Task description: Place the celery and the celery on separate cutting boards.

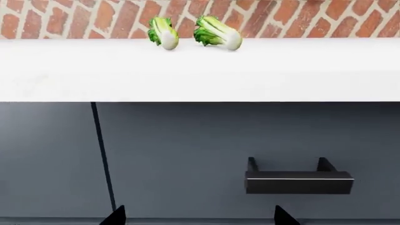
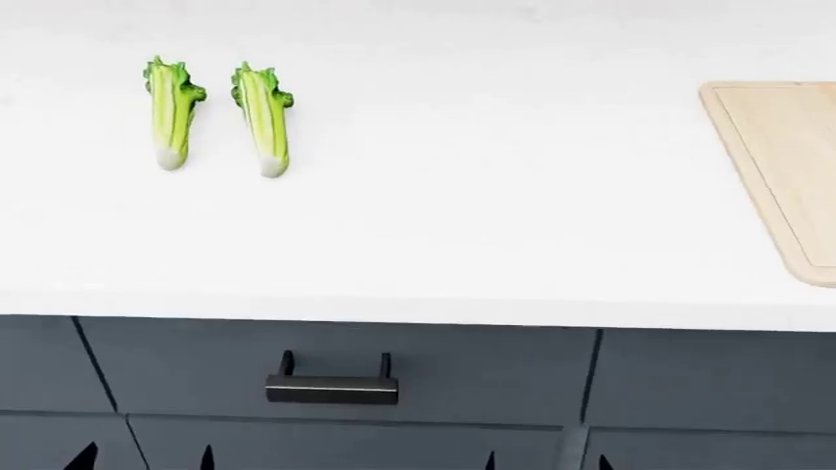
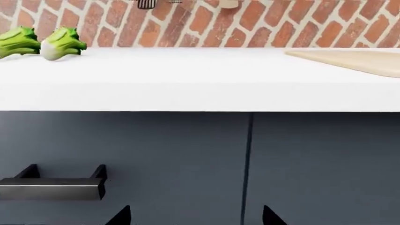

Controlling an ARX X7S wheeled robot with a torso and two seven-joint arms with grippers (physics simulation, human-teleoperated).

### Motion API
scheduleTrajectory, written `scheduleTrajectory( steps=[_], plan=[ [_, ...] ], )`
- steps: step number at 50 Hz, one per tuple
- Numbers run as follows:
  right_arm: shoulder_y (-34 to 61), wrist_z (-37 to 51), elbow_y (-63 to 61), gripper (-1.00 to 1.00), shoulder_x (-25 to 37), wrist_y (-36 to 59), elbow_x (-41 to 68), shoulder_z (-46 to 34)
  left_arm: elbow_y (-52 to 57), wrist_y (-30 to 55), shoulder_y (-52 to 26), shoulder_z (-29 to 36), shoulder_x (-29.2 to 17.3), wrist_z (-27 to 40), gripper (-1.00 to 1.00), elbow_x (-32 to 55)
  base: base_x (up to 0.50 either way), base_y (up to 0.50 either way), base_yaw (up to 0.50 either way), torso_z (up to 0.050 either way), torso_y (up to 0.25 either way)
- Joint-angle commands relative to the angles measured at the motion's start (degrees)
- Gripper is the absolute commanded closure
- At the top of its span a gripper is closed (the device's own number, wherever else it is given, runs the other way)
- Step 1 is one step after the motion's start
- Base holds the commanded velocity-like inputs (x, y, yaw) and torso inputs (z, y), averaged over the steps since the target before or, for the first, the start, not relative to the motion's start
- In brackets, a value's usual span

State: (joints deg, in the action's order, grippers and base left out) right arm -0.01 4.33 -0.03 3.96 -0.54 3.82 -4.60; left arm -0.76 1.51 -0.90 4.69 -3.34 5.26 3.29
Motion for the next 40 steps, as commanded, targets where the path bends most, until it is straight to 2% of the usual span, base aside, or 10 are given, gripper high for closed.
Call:
scheduleTrajectory(
  steps=[1,18,19,20,22,23,40],
  plan=[
    [0.1,0.8,0.0,-1.0,0.9,0.3,0.6,-1.4,0.0,0.1,-0.2,0.7,-1.1,1.6,-1.0,0.8,0.0,0.5,0.0,0.0,0.0],
    [0.2,2.6,0.2,-1.0,1.8,-0.1,1.5,-2.4,-1.2,-0.8,-0.3,1.6,-2.4,3.5,-1.0,1.2,0.0,0.48,0.0,0.0,0.0],
    [0.2,2.7,0.1,-1.0,1.9,-0.5,1.8,-2.3,-0.4,-4.7,0.8,2.1,-2.7,2.3,-1.0,1.5,0.0,0.0,0.0,0.024,0.0],
    [0.2,2.7,0.2,-1.0,1.9,-0.5,1.9,-2.4,0.1,-1.9,0.7,1.3,-2.4,1.0,-1.0,5.4,0.0,0.0,0.0,0.05,0.0],
    [0.3,2.7,0.3,-1.0,2.0,-0.5,2.0,-2.6,0.0,-1.3,0.1,1.3,-2.5,1.1,-1.0,5.6,0.0,0.0,0.0,0.05,0.0],
    [0.5,2.8,0.3,-1.0,2.1,0.7,2.0,-2.9,-0.1,-4.1,0.4,2.6,-2.9,2.5,-1.0,1.8,0.0,0.0,0.0,0.05,0.0],
    [0.6,3.7,0.3,-1.0,2.9,0.6,2.9,-3.9,-0.4,-4.9,0.6,3.8,-4.0,3.0,-1.0,2.4,0.0,0.0,0.0,0.05,0.0]
  ],
)
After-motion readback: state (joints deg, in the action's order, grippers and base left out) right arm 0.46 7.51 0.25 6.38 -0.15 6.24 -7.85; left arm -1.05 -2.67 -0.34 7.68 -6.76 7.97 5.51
